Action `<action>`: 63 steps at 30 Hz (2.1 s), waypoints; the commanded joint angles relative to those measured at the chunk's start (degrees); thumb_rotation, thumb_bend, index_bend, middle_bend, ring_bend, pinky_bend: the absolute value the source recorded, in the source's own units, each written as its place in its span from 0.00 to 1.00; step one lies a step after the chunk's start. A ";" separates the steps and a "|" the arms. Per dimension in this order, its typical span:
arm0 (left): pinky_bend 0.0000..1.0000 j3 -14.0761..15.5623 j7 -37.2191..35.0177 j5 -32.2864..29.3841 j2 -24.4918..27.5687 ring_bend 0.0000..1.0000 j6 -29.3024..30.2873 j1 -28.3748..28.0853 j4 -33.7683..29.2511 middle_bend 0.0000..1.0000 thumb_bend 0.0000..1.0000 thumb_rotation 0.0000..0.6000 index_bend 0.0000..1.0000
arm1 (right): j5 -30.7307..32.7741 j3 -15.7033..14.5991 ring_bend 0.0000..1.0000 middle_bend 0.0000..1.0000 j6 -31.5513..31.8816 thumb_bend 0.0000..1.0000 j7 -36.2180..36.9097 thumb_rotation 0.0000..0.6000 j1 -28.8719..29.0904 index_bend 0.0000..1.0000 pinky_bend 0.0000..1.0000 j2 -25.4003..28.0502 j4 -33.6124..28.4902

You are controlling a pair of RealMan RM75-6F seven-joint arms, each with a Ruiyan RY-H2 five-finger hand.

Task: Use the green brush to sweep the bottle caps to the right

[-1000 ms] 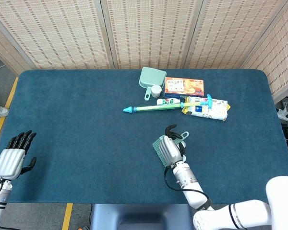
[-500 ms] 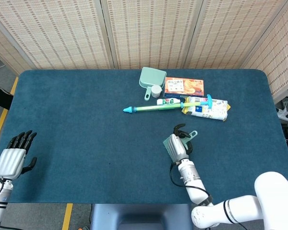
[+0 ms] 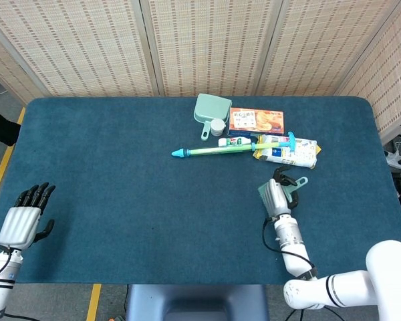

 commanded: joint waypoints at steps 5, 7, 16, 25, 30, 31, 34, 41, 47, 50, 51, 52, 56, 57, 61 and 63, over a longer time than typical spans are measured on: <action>0.11 0.11 1.48 -0.72 -0.91 0.00 -0.76 -0.30 0.59 0.00 0.39 1.00 0.00 | 1.86 -2.59 0.59 0.88 -2.68 0.37 4.80 1.00 -2.46 1.00 0.31 2.45 6.30; 0.11 0.10 1.83 -1.01 -1.11 0.00 -1.01 -0.37 0.75 0.00 0.39 1.00 0.00 | 2.10 -3.24 0.59 0.88 -3.54 0.37 5.96 1.00 -3.08 1.00 0.31 3.00 7.83; 0.11 -0.02 3.39 -1.97 -2.15 0.00 -1.83 -0.82 1.33 0.00 0.39 1.00 0.00 | 0.75 -4.71 0.59 0.88 -5.09 0.37 12.49 1.00 -5.61 1.00 0.32 7.62 9.51; 0.11 -0.03 3.51 -2.07 -2.18 0.00 -1.51 -0.74 1.14 0.00 0.40 1.00 0.00 | -17.71 -8.01 0.59 0.88 3.19 0.37 21.81 1.00 -8.13 1.00 0.32 17.78 -9.48; 0.11 0.25 3.84 -1.50 -2.23 0.00 -1.00 -0.62 0.66 0.00 0.40 1.00 0.00 | -26.06 -11.07 0.59 0.88 4.26 0.37 19.22 1.00 -9.27 1.00 0.32 17.73 -14.49; 0.11 0.32 3.88 -1.37 -2.22 0.00 -0.88 -0.58 0.57 0.00 0.40 1.00 0.00 | -26.63 -11.35 0.59 0.88 4.04 0.37 18.39 1.00 -9.47 1.00 0.32 17.16 -14.52; 0.11 0.50 3.94 -1.03 -2.17 0.00 -0.57 -0.46 0.39 0.00 0.40 1.00 0.00 | -26.79 -11.61 0.59 0.88 2.64 0.37 15.76 1.00 -10.02 1.00 0.32 14.78 -13.31; 0.11 0.71 3.71 -0.65 -2.01 0.00 0.05 -0.11 0.28 0.00 0.39 1.00 0.00 | -24.47 -11.02 0.59 0.88 0.18 0.37 12.81 1.00 -11.55 1.00 0.32 10.94 -7.67; 0.11 0.81 2.38 -0.58 -1.59 0.00 -0.80 -0.36 0.15 0.00 0.40 1.00 0.00 | -22.16 -10.39 0.59 0.88 -0.10 0.37 13.13 1.00 -13.39 1.00 0.32 10.47 -4.07; 0.11 0.84 2.97 -0.78 -1.74 0.00 -0.92 -0.37 0.10 0.00 0.39 1.00 0.00 | -21.22 -10.39 0.59 0.88 -0.53 0.37 13.70 1.00 -14.37 1.00 0.32 10.42 -1.88; 0.11 0.90 3.23 -0.80 -1.74 0.00 -1.00 -0.39 0.08 0.00 0.40 1.00 0.00 | -20.90 -10.44 0.59 0.88 -0.70 0.37 14.00 1.00 -14.81 1.00 0.32 10.40 -0.77; 0.11 0.91 3.35 -0.87 -1.76 0.00 -1.06 -0.39 0.05 0.00 0.40 1.00 0.00 | -20.69 -10.51 0.59 0.88 -0.82 0.37 14.07 1.00 -15.09 1.00 0.32 10.43 0.15; 0.11 0.91 3.84 -0.89 -1.96 0.00 -0.83 -0.33 -0.05 0.00 0.40 1.00 0.00 | -19.28 -10.27 0.59 0.88 -1.09 0.37 14.76 1.00 -16.48 1.00 0.32 10.62 4.08; 0.11 0.94 3.94 -0.88 -2.03 0.00 -0.83 -0.33 -0.04 0.00 0.40 1.00 0.00 | -18.65 -9.98 0.59 0.88 -1.10 0.37 14.98 1.00 -16.87 1.00 0.32 10.73 5.08; 0.11 1.00 4.62 -1.10 -2.35 0.00 -1.08 -0.40 -0.03 0.00 0.40 1.00 0.00 | -17.17 -9.05 0.59 0.88 -1.36 0.37 15.20 1.00 -17.62 1.00 0.32 11.13 7.63; 0.11 0.96 4.88 -1.19 -2.45 0.00 -1.12 -0.46 -0.04 0.00 0.40 1.00 0.00 | -17.53 -8.35 0.59 0.88 -1.47 0.37 16.82 1.00 -17.85 1.00 0.32 11.68 7.92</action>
